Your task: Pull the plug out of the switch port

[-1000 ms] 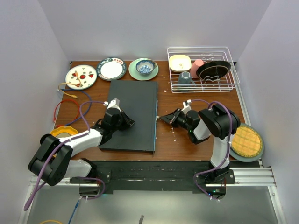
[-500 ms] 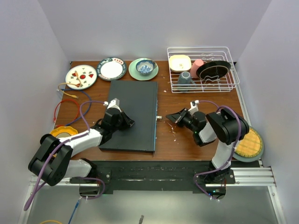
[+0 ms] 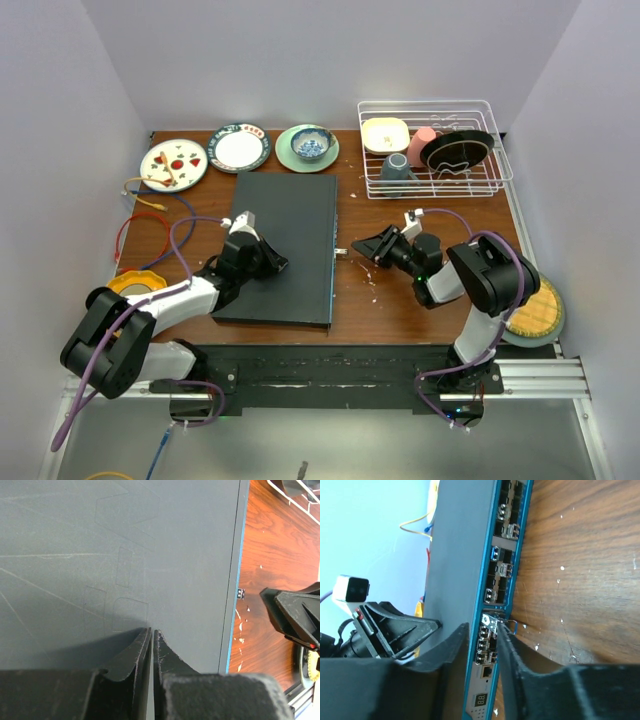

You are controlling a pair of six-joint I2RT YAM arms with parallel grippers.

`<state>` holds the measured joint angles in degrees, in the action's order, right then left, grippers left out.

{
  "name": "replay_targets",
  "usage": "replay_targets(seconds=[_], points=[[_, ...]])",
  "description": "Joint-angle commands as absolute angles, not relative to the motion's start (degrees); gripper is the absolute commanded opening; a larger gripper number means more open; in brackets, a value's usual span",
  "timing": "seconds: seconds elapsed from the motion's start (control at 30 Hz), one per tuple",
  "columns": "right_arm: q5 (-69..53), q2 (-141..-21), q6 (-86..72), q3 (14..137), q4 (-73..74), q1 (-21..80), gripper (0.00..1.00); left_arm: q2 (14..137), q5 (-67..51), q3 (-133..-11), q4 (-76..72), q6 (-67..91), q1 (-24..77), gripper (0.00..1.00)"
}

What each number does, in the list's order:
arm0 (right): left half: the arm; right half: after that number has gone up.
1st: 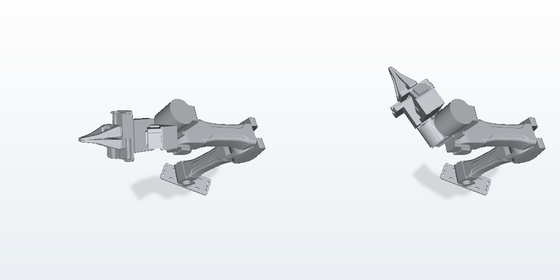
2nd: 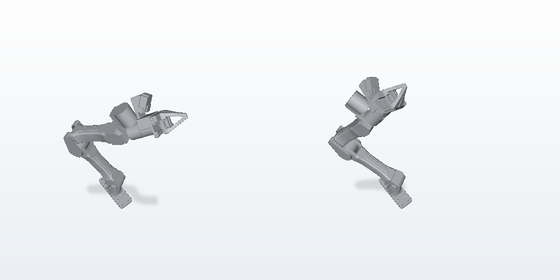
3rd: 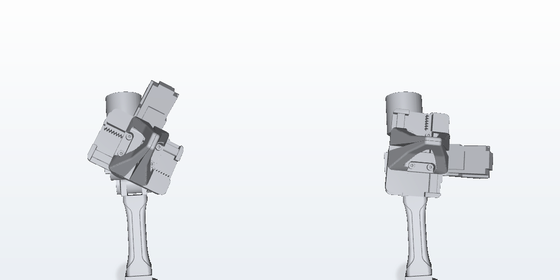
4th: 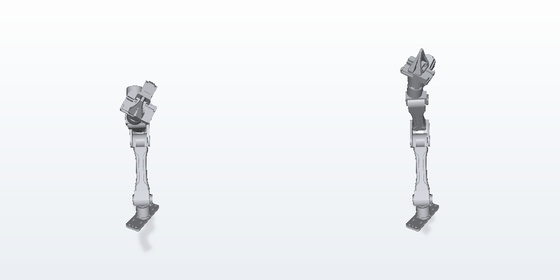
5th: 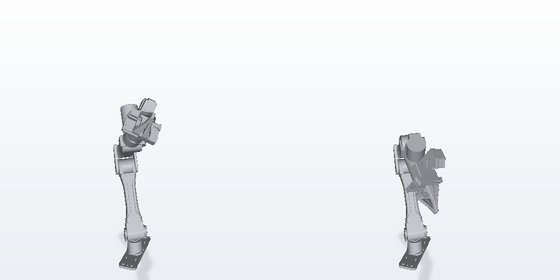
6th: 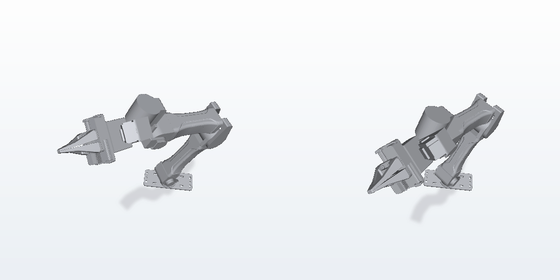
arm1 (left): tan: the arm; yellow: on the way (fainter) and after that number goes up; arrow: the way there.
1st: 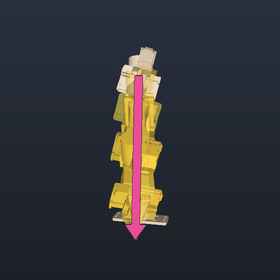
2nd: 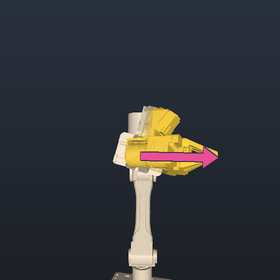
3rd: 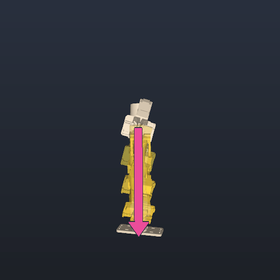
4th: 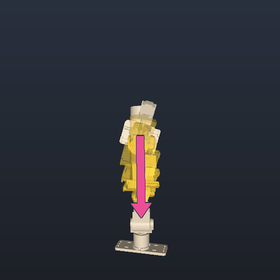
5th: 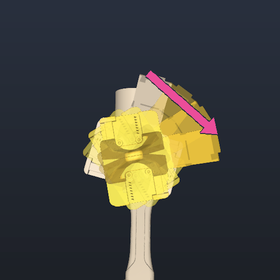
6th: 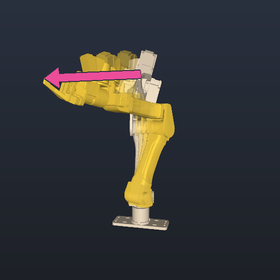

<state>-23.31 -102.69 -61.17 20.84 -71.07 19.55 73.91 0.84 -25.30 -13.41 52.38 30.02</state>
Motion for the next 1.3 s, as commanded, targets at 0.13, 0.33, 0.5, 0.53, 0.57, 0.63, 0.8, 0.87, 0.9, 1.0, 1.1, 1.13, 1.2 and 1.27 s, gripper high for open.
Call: replay_targets(seconds=[0.13,0.33,0.5,0.53,0.57,0.63,0.8,0.87,0.9,1.0,1.1,1.13,1.2,1.27], points=[[-25.2,-103.3,-57.8,24.9,-65.1,20.3,0.46,75.2,0.3,-22.9,-9.4,52.2,30.1,0.11],[-24.8,-104.5,-55.8,27.7,-59.9,21.6,0.5,75.3,0.3,-22.5,-9.8,52.3,30.1,0.11],[-24.8,-106.5,-55.3,29.1,-58.6,22.1,0.51,75.5,-1.0,-22.3,-10.1,52.3,30.1,0.11],[-25.0,-107.3,-55.5,29.4,-58.7,22.2,0.51,75.5,-1.0,-22.2,-10.2,52.2,30.1,0.11],[-25.0,-107.6,-55.5,29.4,-58.8,22.2,0.51,75.6,-1.0,-22.1,-10.4,52.3,30.1,0.11],[-25.0,-108.4,-55.8,29.4,-59.5,22.4,0.51,75.8,-1.1,-21.9,-10.6,52.3,30.1,0.11],[-25.8,-111.5,-58.3,28.8,-65.7,22.3,0.47,76.1,-1.5,-21.2,-11.5,52.6,30.1,0.11],[-26.5,-113.5,-59.4,28.7,-69.7,22.3,0.44,76.0,-1.6,-21.1,-11.5,52.6,30.1,0.11],[-27.2,-114.2,-60.7,28.6,-70.8,22.3,0.42,76.1,-1.6,-21.0,-11.5,52.6,30.1,0.11],[-27.5,-116.2,-62.8,28.0,-75.2,22.2,0.36,75.9,-1.4,-20.9,-11.3,52.6,30.1,0.11],[-27.0,-116.0,-63.1,27.2,-76.5,22.2,0.26,75.6,-1.3,-20.7,-11.3,52.6,30.1,0.11],[-26.5,-115.8,-63.0,27.0,-76.6,22.2,0.24,75.7,-1.3,-20.7,-11.3,52.6,30.1,0.11],[-26.5,-115.2,-62.5,26.7,-76.1,22.2,0.2,75.7,-1.2,-20.6,-11.3,52.6,30.1,0.11],[-26.4,-114.7,-62.3,26.6,-75.7,22.1,0.15,75.6,-1.3,-20.6,-11.5,52.6,30.1,0.11]])
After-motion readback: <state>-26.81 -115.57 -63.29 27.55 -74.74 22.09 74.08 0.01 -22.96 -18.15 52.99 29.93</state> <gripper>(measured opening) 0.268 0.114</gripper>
